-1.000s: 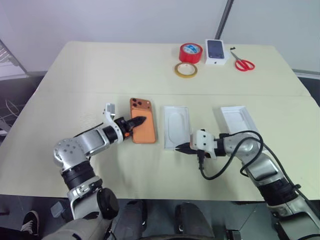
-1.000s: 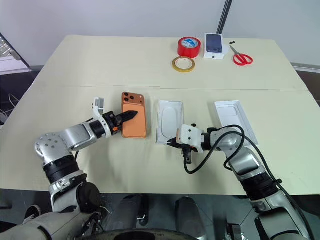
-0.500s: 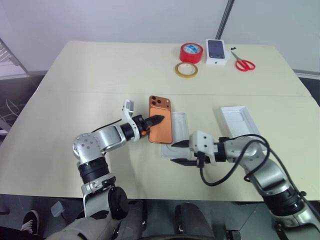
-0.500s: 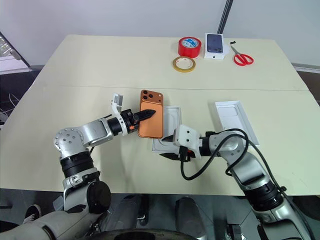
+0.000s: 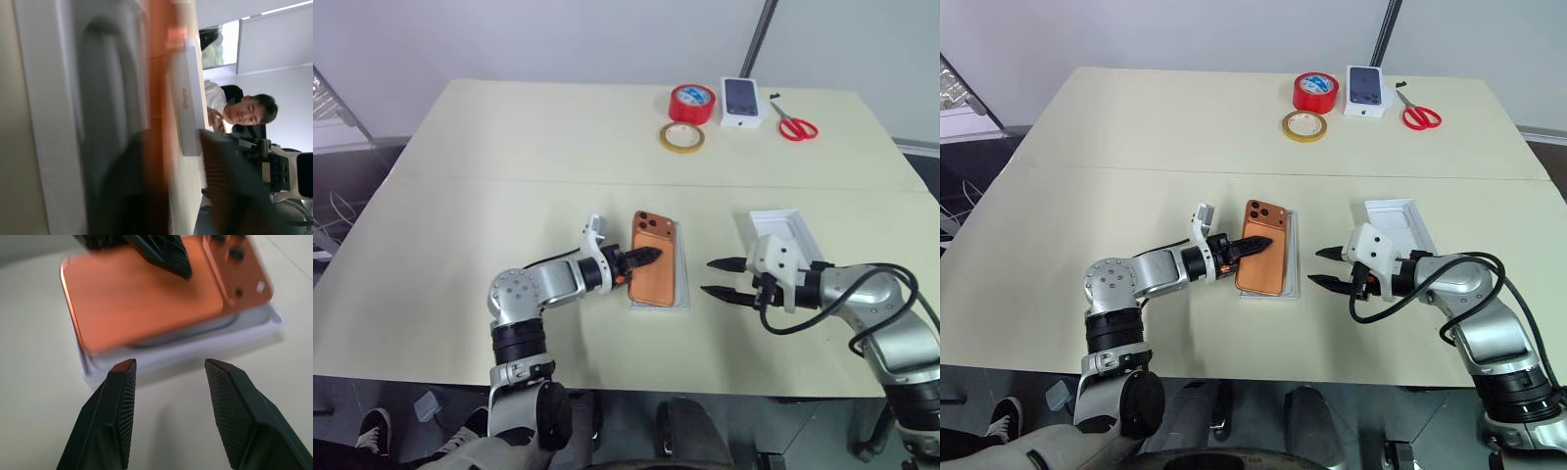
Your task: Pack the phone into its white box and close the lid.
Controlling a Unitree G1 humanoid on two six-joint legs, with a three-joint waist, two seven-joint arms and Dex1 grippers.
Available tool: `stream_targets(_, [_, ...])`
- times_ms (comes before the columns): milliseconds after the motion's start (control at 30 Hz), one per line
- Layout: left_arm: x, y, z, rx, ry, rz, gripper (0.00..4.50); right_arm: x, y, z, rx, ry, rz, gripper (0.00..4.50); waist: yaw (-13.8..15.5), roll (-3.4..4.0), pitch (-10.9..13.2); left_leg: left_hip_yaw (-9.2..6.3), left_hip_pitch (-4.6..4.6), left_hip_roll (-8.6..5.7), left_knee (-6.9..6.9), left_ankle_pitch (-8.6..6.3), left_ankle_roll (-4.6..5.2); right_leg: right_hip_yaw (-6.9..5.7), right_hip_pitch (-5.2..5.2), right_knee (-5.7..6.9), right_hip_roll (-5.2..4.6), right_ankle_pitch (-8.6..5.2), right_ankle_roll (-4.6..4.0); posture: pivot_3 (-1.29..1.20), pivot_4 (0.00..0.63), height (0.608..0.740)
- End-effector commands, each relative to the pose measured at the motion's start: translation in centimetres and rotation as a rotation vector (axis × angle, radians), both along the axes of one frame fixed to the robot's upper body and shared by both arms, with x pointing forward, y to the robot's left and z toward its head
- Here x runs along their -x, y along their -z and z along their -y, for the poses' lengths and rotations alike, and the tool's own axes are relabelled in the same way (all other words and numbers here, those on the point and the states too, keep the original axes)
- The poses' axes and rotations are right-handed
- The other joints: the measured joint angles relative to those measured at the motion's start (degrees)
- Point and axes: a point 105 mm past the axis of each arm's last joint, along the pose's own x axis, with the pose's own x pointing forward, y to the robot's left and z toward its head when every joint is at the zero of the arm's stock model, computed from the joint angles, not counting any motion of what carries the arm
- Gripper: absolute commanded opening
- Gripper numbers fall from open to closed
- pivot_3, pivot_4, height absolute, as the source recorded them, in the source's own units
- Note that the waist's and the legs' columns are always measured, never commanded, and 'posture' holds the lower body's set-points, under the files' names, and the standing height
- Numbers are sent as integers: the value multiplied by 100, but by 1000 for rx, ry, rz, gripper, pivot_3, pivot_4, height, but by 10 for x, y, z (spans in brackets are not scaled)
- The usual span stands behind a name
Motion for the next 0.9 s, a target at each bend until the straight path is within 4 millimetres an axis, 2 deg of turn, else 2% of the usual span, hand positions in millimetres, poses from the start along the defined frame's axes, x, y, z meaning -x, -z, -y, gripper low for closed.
stream_targets(33, [3, -10, 5, 5, 37, 47, 3289, -4, -11, -10, -8, -20, 70, 2336, 2, 2, -1, 0, 2, 0, 5, 0, 0, -1, 5, 0, 0, 0, 0, 0, 150, 728])
stream_targets(100, [2, -12, 2, -11, 23, 64, 4237, -5, -13, -11, -16, -16, 71, 2336, 2, 2, -1, 0, 2, 0, 15, -2, 2, -3, 11, 2, 0, 0, 0, 0, 150, 728])
stream_targets(233, [-1, -21, -3, -36, 4, 115, 4237, -8, -13, -9, -17, -11, 71, 2336, 1, 2, -1, -2, 4, 0, 17, -3, 4, -3, 15, 2, 0, 0, 0, 0, 150, 728])
stream_targets(433, [3, -36, -18, -159, 41, 193, 4237, -11, -11, -16, -32, -23, 69, 2336, -13, 3, -1, -2, 2, 3, 15, -2, 3, -3, 9, 6, 5, 0, 0, 0, 150, 728])
stream_targets(500, [2, -39, -24, -208, 33, 225, 4237, -12, -10, -19, -35, -26, 71, 2336, -5, 3, 0, -1, 2, 3, 16, 14, -24, -4, 10, 6, 5, 0, 0, 0, 150, 728])
stream_targets(700, [0, -40, -39, -312, 12, 290, 4237, -16, -11, -22, -41, -26, 78, 2336, 2, 3, 0, -1, 0, 1, 19, 14, -25, -5, 12, 5, 4, 0, 0, 0, 150, 728])
stream_targets(833, [-2, -40, -51, -318, -39, 306, 4237, -18, -10, -19, -37, -14, 79, 2336, -1, 3, 0, -1, 1, 1, 18, 15, -26, -4, 11, 6, 3, 0, 0, 0, 150, 728])
stream_targets(867, [-4, -41, -56, -321, -60, 320, 4007, -19, -11, -18, -45, -5, 74, 2336, -1, 3, 0, -1, 1, 1, 18, 15, -26, -4, 10, 5, 3, 0, 0, 0, 150, 728])
stream_targets(900, [-5, -33, -66, -430, -74, 365, 3719, -23, -12, -12, -35, 16, 85, 2082, -2, 3, 0, -1, 1, 2, 17, 15, -26, -4, 10, 6, 3, 0, 0, 0, 150, 728])
